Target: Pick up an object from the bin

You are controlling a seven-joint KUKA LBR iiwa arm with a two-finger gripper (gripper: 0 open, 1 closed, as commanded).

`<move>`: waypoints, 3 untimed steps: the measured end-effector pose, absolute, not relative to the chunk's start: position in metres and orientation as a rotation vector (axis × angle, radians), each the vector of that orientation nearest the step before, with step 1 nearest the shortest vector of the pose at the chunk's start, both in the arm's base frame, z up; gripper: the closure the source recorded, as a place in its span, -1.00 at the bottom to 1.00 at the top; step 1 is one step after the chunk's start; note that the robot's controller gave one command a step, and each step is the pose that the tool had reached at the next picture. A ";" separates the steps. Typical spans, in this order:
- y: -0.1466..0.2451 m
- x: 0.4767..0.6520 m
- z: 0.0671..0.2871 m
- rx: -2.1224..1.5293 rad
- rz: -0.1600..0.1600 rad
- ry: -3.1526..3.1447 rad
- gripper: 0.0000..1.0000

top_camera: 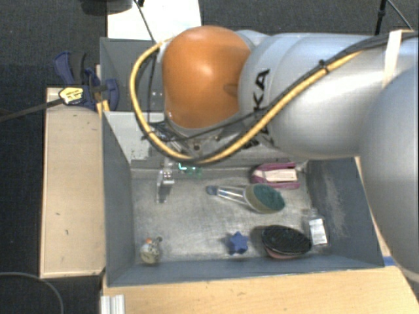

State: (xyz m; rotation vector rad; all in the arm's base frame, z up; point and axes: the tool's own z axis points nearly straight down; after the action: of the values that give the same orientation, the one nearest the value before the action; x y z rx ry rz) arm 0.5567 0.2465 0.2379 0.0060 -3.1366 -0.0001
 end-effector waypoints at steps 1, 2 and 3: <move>0.257 0.499 0.093 0.352 -0.013 -3.142 -1.00; 0.246 0.487 0.081 1.041 0.002 -2.993 -1.00; 0.245 0.479 0.101 1.740 -0.002 -2.622 -1.00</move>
Offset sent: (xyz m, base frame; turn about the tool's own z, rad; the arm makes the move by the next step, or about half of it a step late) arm -0.0696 0.0088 -0.1679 -0.2296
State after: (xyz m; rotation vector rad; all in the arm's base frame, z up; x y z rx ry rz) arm 0.4788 0.2453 0.1011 1.7398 -2.6219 -0.0019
